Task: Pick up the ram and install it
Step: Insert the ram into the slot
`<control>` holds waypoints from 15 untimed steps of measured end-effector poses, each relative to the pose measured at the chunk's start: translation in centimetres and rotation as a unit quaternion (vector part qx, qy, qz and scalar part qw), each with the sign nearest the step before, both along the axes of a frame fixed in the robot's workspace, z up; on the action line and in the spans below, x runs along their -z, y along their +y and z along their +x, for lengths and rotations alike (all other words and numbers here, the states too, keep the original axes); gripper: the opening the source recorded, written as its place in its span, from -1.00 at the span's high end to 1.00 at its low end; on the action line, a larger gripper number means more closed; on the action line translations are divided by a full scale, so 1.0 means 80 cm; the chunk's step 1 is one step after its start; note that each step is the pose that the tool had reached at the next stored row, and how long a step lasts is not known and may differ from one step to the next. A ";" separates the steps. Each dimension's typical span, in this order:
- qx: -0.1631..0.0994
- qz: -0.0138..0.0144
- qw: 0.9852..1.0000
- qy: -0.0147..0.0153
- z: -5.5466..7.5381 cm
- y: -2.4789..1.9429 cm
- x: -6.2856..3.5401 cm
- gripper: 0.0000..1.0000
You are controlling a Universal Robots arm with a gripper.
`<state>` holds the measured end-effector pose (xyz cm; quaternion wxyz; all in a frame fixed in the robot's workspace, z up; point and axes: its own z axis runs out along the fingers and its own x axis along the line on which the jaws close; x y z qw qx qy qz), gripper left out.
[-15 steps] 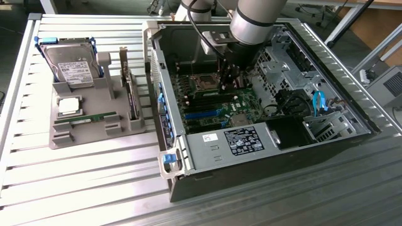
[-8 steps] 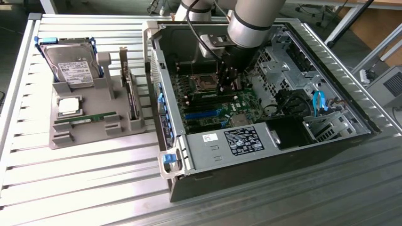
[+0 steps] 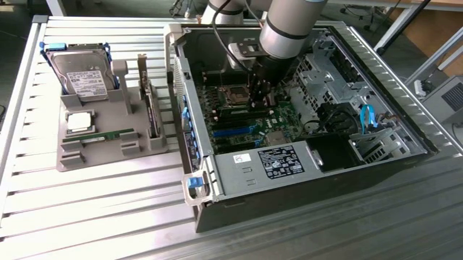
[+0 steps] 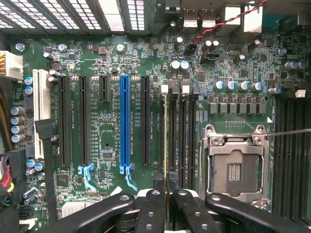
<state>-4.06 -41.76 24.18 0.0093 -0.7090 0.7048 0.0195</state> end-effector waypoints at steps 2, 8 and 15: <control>0.000 0.000 1.000 0.000 0.000 0.0000 0.001 0.77; 0.000 0.000 1.000 0.000 -0.001 -0.0002 0.004 0.77; 0.000 0.000 1.000 0.000 -0.001 -0.0002 0.008 0.77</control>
